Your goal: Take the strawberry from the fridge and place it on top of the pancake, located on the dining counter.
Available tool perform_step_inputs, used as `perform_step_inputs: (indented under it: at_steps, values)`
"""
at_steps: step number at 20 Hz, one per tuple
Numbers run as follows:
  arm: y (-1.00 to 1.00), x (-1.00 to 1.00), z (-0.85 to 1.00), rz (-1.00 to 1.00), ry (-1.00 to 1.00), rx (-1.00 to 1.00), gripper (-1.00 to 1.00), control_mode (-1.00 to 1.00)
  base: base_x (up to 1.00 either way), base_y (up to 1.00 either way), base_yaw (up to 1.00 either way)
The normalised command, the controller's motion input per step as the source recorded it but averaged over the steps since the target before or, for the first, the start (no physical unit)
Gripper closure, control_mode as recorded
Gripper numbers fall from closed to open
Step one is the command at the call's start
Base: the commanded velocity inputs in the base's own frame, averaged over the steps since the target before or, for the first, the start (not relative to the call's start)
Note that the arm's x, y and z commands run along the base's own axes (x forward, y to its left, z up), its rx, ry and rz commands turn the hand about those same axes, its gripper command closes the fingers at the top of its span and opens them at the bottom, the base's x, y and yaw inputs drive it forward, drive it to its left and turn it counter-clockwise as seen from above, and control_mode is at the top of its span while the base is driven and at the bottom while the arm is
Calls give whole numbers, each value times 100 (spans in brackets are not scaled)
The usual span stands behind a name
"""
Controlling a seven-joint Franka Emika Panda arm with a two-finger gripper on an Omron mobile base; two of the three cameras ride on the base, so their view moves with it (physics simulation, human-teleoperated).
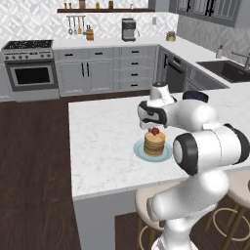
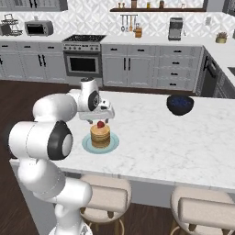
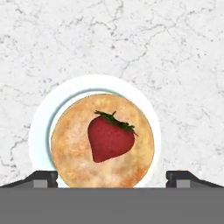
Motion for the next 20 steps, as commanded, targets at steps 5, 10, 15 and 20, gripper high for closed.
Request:
perform_step_inputs:
  at_steps: [5,10,15,20]
  values:
    - [45,-98,62,-2,0,-7,-100,-100,0,0,0]
    - [68,-100,56,0,0,-5,-100,-100,0,0,0]
    - [75,-100,27,0,0,-1,-100,-100,0,0,0]
    - [11,-100,0,0,-2,0,-100,-100,0,0,0]
